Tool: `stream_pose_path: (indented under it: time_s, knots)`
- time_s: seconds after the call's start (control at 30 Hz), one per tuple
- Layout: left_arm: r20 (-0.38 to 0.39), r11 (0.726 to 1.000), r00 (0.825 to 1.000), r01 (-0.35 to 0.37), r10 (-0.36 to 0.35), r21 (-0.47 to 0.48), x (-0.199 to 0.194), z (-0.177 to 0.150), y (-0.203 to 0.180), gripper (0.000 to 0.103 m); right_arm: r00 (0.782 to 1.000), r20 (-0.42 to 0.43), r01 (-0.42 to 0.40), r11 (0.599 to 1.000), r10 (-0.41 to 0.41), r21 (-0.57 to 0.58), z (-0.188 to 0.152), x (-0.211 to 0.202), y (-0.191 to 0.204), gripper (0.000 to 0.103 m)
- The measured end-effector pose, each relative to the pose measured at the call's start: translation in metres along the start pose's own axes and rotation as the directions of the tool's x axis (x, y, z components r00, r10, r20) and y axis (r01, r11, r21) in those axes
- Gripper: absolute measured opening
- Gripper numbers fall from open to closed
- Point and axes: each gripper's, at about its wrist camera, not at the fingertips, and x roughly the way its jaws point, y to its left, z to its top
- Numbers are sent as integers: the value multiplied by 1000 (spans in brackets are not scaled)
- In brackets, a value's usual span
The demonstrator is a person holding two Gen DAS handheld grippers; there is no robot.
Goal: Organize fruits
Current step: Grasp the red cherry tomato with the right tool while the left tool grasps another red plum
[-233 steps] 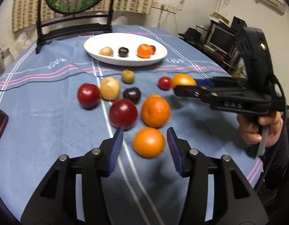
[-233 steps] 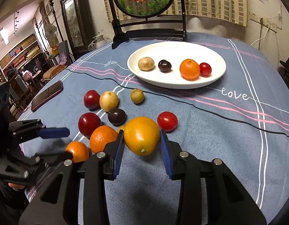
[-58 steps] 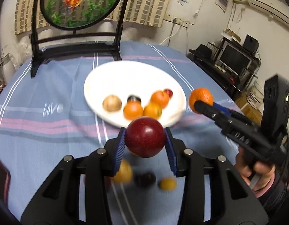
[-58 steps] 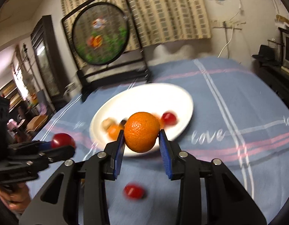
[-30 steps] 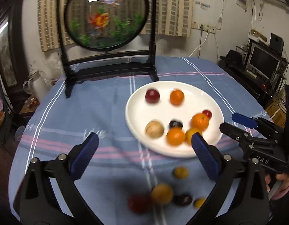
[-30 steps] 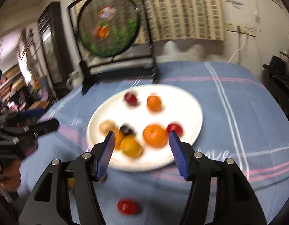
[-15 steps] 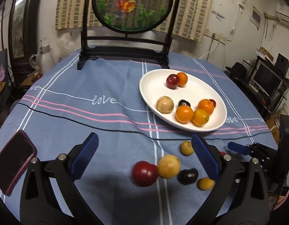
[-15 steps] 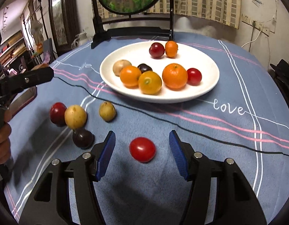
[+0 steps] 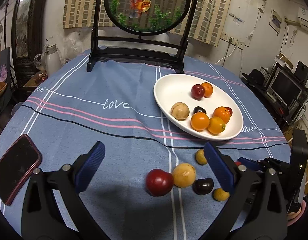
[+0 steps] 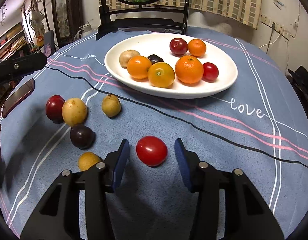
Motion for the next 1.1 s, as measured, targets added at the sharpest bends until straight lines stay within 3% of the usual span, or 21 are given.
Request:
stream_pose_path:
  time_s: [0.17,0.3,0.37,0.5,0.63,0.83,1.1]
  knots:
    - [4,1000,1000,-5,5,-3,-2,-1,2,101,1000,-9,10,1000,-10,-7,-1,3,0,44]
    - [6,1000,1000,-10,10,-7,-3,-2,5,101,1000,-16,13,1000,-13,-6,-1,5,-1,30]
    - [5,1000,1000,-11,11,-5,-3,-2,6,101,1000,-12,19,1000,-19,-6,-1,4,-1,29]
    - [-28,997,997,73,-72,34,-5,-3,8,101,1000,5,21,1000,-21,14,0,0,-4,29]
    - [-4,978,992,123,-124,166,-18,-18,2,100,1000,-10,20,1000,-20,14,-1,2,-4,29]
    - [-107,954,979,194,-174,228,-5,-38,-6,83,1000,-13,24,1000,-24,16,-1,3,-4,29]
    - [-130,948,982,171,-140,269,3,-46,-13,68,1000,-14,27,1000,-26,17,-1,3,-5,29]
